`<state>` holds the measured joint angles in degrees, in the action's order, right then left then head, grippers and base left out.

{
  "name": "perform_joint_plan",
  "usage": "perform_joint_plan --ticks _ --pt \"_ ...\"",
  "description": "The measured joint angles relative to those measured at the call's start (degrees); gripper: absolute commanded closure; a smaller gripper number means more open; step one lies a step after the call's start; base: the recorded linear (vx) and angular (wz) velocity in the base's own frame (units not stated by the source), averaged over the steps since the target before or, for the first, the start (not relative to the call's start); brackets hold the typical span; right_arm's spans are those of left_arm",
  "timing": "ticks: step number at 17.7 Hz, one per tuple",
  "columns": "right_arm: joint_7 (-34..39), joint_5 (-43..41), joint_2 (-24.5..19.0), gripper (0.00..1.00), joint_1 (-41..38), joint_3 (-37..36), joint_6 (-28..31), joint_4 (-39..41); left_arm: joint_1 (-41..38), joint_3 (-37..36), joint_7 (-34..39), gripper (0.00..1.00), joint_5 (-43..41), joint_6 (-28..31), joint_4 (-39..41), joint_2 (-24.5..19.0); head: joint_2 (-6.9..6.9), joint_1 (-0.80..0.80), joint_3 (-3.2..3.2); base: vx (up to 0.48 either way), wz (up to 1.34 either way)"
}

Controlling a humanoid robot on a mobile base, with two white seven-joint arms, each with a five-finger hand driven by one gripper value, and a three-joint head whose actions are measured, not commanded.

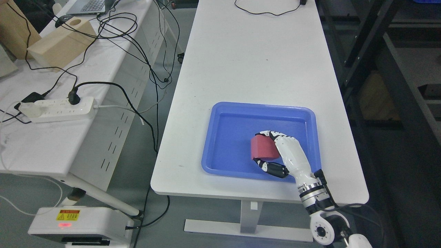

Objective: Pick pink block from left shelf to tray
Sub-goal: 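Lower the pink block into the blue tray with the right hand, then open the right hand to release the block in the blue tray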

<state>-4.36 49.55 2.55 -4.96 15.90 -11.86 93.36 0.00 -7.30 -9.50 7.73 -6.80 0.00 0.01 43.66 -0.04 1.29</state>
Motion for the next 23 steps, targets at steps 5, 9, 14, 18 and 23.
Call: perform_joint_plan --ticks 5,9,14,18,23 --pt "0.14 0.08 -0.02 0.46 0.13 0.82 2.06 -0.05 0.0 0.0 0.0 0.0 0.0 0.0 0.0 0.0 0.0 0.0 0.0 0.003 0.0" --pt "0.18 -1.14 -0.04 0.32 0.11 1.13 4.01 -0.13 0.0 0.0 0.0 0.0 0.0 0.0 0.0 0.0 0.0 0.0 0.0 0.0 0.0" --pt "0.2 -6.5 0.02 0.04 -0.21 0.96 4.74 -0.15 0.0 0.0 0.0 0.0 0.0 0.0 0.0 0.0 0.0 0.0 0.0 0.0 0.0" --pt "0.2 -13.2 0.15 0.01 -0.32 -0.21 4.95 -0.15 0.0 0.0 0.0 0.0 0.0 0.0 0.0 0.0 0.0 0.0 0.0 0.0 0.0" --pt "0.22 -20.75 0.26 0.0 -0.42 -2.2 0.5 -0.11 0.0 0.0 0.0 0.0 0.0 0.0 0.0 0.0 0.0 0.0 0.0 0.0 0.0"
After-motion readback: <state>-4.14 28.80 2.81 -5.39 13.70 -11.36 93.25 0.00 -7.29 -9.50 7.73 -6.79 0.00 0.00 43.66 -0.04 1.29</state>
